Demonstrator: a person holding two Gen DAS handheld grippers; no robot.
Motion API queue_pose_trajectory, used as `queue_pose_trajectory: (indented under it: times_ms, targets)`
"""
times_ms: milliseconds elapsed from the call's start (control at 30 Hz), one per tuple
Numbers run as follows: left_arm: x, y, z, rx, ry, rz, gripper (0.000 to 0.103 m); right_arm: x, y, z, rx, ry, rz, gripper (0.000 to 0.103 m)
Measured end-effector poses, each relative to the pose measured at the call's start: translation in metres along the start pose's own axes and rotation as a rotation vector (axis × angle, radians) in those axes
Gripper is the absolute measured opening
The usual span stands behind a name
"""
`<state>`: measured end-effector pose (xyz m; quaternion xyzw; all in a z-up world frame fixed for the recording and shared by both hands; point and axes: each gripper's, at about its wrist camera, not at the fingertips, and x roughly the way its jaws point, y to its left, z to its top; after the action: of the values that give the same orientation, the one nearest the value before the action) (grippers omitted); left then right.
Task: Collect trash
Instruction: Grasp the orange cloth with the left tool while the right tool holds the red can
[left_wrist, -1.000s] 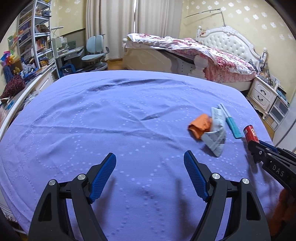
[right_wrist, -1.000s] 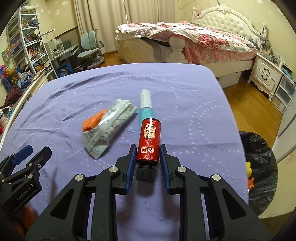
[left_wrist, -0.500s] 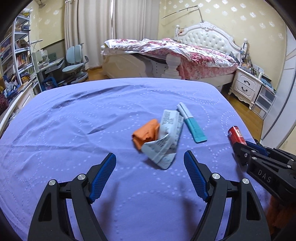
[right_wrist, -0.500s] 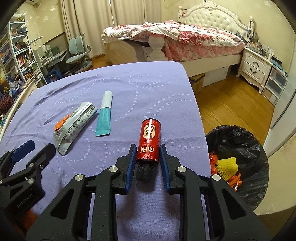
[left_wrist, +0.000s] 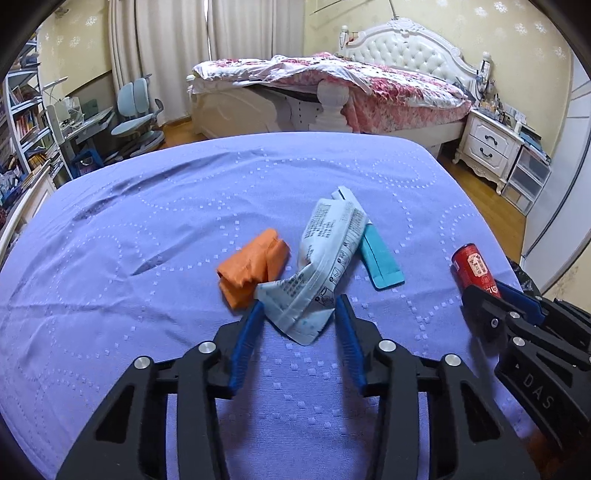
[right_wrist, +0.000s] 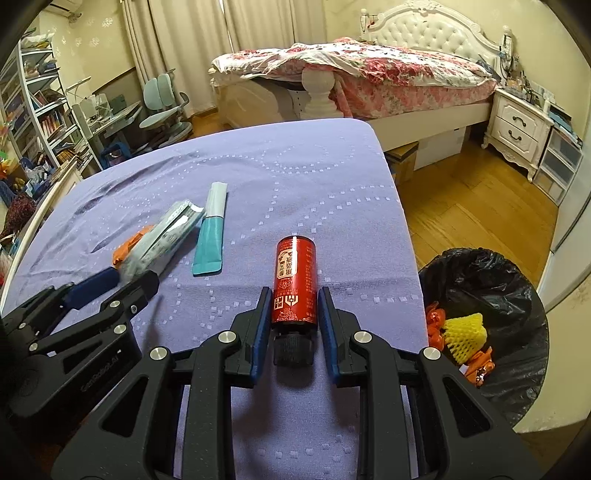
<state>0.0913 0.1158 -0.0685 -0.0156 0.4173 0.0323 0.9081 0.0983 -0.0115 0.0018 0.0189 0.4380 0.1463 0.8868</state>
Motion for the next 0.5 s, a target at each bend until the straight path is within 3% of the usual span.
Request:
queue_pose_trajectory:
  times_ms: [267,500]
  targets:
    - [-0.006,-0.007,-0.01,0.051,0.007,-0.011,0.018,-0.001,0.0,0.0,0.004,-0.002,0.005,0.025]
    - [-0.017,0.002,-0.022,0.023,0.012,-0.018,0.016,-0.001,0.0,-0.001,-0.003,-0.002,0.004,0.024]
